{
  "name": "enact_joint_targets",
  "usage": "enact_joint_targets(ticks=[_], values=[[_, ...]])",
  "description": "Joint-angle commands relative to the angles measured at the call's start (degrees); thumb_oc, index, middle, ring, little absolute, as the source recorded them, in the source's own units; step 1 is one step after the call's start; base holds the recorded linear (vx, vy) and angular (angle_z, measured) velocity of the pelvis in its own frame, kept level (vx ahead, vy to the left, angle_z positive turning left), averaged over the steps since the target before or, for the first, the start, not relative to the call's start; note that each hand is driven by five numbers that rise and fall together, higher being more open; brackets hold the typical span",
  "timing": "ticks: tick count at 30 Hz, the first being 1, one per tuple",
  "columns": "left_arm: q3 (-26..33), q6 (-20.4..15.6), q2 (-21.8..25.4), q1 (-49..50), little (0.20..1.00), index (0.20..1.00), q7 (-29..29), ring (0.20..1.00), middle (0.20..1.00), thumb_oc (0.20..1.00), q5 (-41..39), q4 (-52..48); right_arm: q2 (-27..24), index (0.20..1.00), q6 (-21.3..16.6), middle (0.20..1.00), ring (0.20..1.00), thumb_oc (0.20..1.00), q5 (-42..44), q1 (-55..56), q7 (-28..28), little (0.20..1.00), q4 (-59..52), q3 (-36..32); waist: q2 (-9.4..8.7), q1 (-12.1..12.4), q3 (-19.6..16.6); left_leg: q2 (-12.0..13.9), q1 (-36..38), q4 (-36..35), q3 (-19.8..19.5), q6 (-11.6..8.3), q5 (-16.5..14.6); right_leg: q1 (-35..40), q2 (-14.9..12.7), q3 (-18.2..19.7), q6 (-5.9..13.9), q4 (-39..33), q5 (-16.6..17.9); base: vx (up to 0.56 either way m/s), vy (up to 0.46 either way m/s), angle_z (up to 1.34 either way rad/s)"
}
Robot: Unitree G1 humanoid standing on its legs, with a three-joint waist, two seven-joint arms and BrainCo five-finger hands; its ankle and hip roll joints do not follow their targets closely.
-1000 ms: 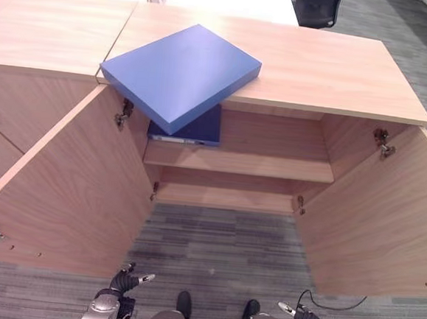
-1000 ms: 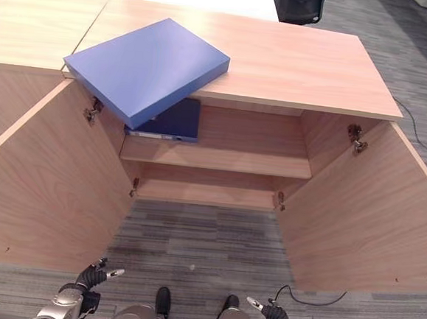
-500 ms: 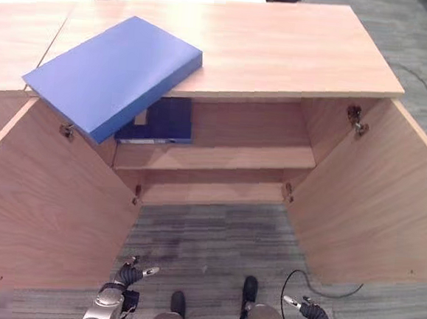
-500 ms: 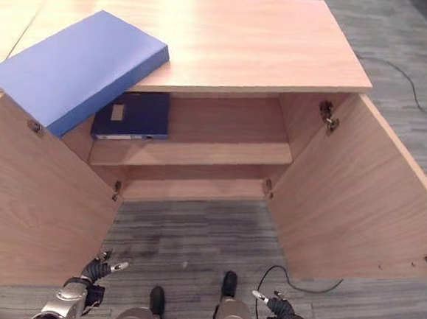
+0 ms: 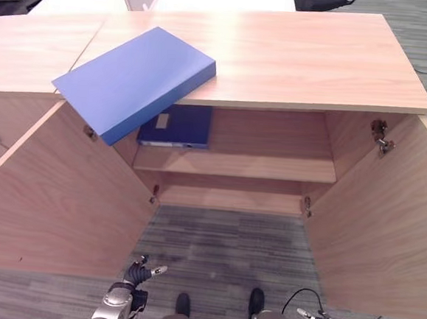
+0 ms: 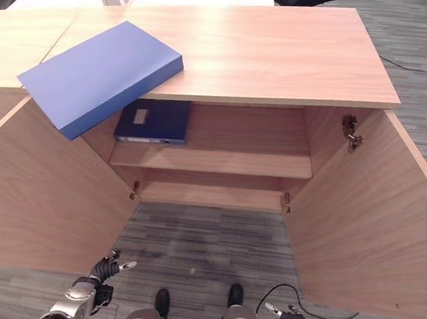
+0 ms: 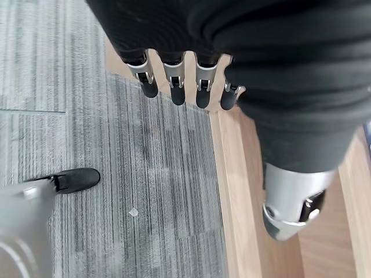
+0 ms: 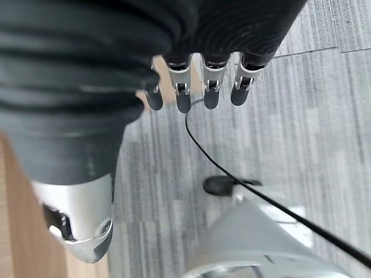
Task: Put the empty folder in the office cabinet
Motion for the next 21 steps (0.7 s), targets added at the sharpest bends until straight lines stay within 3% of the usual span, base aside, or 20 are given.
enact_joint_targets(ticks=[1, 3, 5, 7, 9, 12, 21], values=[[-1.16, -1.49, 1.35, -2.81, 1.000, 1.000, 0.52, 1.000, 1.000, 1.000, -1.34, -2.00, -0.90, 1.000, -1.33, 1.000, 1.000, 1.000, 1.10, -0.70, -0.57, 1.000, 0.62, 0.87, -3.59, 0.46, 2.25, 1.34, 0.51, 13.69, 3.42, 3.38, -1.58, 1.20, -4.43, 3.85, 4.02, -1.21, -0.72, 0.07, -0.036, 0.09], [-1.44, -1.52, 1.15, -2.93, 1.000, 1.000, 0.38, 1.000, 1.000, 1.000, -1.48, -2.04, -1.16, 1.000, -1.28, 1.000, 1.000, 1.000, 1.65, -0.88, -0.75, 1.000, 0.74, 0.64, -3.96, 1.12, 2.54, 2.55, -1.15, 10.62, 4.96, 3.70, -2.40, 2.57, -4.80, 3.61, 4.55, -2.06, -1.15, 0.13, -0.001, -0.10], [-1.82, -1.38, 0.93, -2.72, 1.000, 1.000, 0.25, 1.000, 1.000, 1.000, -0.99, -1.55, -1.15, 1.000, -1.24, 1.000, 1.000, 1.000, 2.42, -0.80, -0.88, 1.000, 0.70, 0.26, -3.94, 1.94, 1.94, 1.88, -1.87, 3.56, 5.57, 4.08, -4.06, 3.49, -4.84, 3.77, 5.38, -2.86, -1.59, 0.20, 0.038, 0.06], [-1.49, -0.64, 0.85, -2.19, 1.000, 1.000, 0.49, 1.000, 1.000, 1.000, 0.21, 0.80, -1.35, 1.000, -1.17, 1.000, 1.000, 1.000, 2.44, -0.75, -0.66, 1.000, 0.85, 0.25, -3.07, 3.27, 1.27, 0.30, -3.05, -3.81, 5.43, 4.27, -2.31, 4.71, -4.13, 4.20, 5.86, -2.98, -2.37, 0.20, 0.080, 0.08], [-1.87, -1.21, 0.81, -2.08, 1.000, 1.000, 0.34, 1.000, 1.000, 1.000, 0.57, 1.29, -0.86, 1.000, -1.09, 1.000, 1.000, 1.000, 1.34, -1.18, -0.85, 1.000, 1.36, 0.87, -2.99, 3.92, 0.36, -0.57, -2.06, -6.38, 3.19, 4.49, -2.21, 5.57, -3.71, 5.23, 5.90, -2.85, -3.24, 0.14, 0.068, -0.02], [-1.52, -1.26, 1.06, -0.95, 1.000, 1.000, -0.23, 1.000, 1.000, 1.000, 1.05, 1.76, 0.78, 1.000, -1.21, 1.000, 1.000, 1.000, 0.56, -0.82, -0.68, 1.000, 1.29, 1.22, -3.01, 3.86, -1.37, -1.61, 1.79, -9.05, 2.85, 5.50, -3.05, 6.17, -3.86, 6.46, 6.08, -2.31, -3.13, 0.20, 0.115, -0.73], [-0.27, -1.23, 2.03, -0.36, 1.000, 1.000, 0.16, 1.000, 1.000, 1.000, 0.93, 1.26, 3.04, 1.000, -0.62, 1.000, 1.000, 1.000, -1.19, -1.06, 0.08, 1.000, 1.00, 3.31, -3.47, 4.33, -1.99, -2.34, 5.08, -10.01, 5.37, 7.27, -4.67, 5.48, -5.55, 9.06, 7.36, -0.93, -2.96, 0.07, 0.085, -0.15]])
